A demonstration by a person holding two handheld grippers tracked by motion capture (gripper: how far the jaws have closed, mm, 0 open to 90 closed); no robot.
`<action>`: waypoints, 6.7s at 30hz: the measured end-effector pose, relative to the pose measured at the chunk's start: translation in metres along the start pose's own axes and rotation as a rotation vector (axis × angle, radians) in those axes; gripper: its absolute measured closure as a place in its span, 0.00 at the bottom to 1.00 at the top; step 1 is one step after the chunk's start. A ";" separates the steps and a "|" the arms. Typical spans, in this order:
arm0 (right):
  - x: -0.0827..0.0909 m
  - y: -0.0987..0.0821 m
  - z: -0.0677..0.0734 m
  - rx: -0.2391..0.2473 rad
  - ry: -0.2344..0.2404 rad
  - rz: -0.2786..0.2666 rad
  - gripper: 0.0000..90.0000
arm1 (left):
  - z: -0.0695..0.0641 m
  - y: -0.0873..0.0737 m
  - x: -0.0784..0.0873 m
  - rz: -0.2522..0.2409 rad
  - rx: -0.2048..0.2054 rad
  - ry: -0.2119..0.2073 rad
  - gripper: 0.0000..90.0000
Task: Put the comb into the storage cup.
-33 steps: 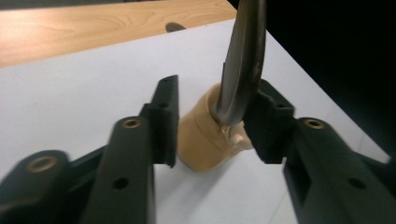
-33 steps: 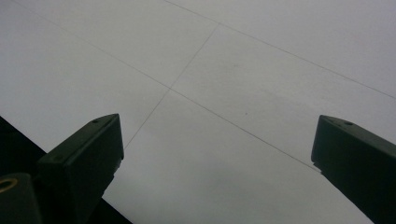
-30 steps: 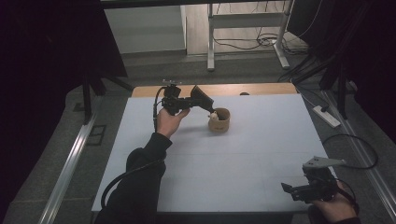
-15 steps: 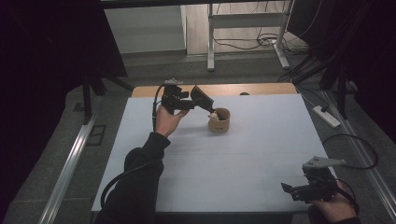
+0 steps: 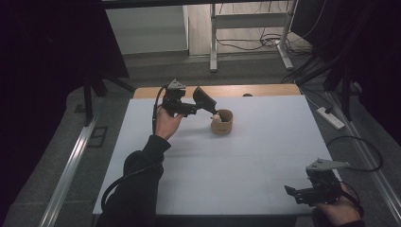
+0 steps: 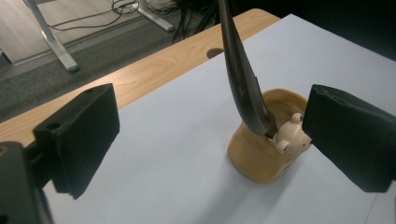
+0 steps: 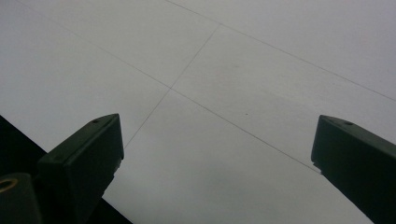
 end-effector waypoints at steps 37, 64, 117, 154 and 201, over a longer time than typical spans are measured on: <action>0.002 0.000 0.000 0.005 0.005 -0.020 0.00 | 0.003 -0.020 0.028 0.003 0.021 -0.019 0.00; 0.002 0.000 0.002 0.017 0.002 -0.017 0.00 | -0.004 -0.047 0.037 0.018 0.056 -0.024 0.00; 0.004 0.000 0.003 0.025 0.006 -0.039 0.00 | -0.025 -0.079 0.053 0.081 0.059 -0.044 0.00; 0.003 0.000 0.004 0.036 0.004 -0.028 0.00 | -0.045 -0.094 0.075 0.083 0.050 -0.057 0.00; 0.002 0.000 0.004 0.038 0.005 -0.025 0.00 | -0.062 -0.117 0.113 0.090 0.076 -0.064 0.00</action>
Point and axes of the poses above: each handheld gripper's, and its own axes: x roughly backward along the jaws, y roughly out of its top, z roughly to its left, the point moved 3 cm from there along -x, roughly forward along the jaws, and after that the axes turned 3 degrees about -x, right-handed, at the moved point
